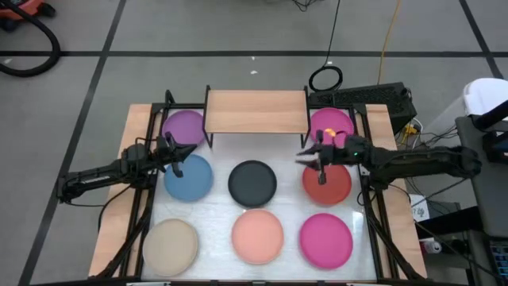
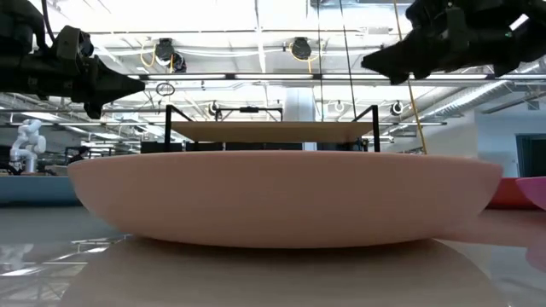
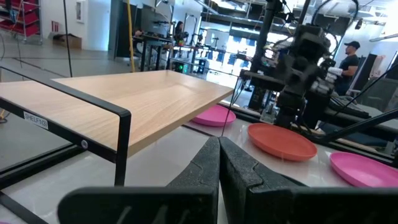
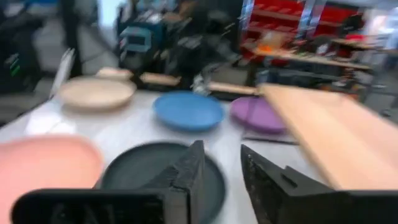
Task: Place and stack plates onto a shelf
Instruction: Put the black plate on the shelf
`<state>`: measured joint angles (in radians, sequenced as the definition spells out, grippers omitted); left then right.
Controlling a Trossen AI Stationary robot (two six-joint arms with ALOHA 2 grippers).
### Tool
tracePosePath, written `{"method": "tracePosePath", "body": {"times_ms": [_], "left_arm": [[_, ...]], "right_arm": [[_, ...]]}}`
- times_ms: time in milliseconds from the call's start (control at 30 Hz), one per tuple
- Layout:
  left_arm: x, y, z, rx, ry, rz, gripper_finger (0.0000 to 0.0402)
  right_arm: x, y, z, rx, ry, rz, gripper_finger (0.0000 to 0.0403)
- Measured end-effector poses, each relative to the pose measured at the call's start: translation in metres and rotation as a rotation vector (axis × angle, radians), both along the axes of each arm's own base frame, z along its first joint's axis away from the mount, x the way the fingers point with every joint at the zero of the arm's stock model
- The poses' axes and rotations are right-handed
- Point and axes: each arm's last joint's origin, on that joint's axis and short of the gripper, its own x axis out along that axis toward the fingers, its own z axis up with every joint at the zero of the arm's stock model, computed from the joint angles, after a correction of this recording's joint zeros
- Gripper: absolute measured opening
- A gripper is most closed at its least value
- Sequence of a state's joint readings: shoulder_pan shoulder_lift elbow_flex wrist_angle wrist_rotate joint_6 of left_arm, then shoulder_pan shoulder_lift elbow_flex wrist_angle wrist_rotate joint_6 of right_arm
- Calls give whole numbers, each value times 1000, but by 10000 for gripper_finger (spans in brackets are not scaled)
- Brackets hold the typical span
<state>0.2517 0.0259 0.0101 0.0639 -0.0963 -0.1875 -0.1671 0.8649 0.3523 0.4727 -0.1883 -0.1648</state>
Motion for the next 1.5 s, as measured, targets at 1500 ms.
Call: {"method": "tracePosePath", "body": {"times_ms": [1500], "left_arm": [[0, 0, -1, -2, 8, 1, 4]], "right_arm": [[107, 61, -115, -475, 527, 177, 102]]}}
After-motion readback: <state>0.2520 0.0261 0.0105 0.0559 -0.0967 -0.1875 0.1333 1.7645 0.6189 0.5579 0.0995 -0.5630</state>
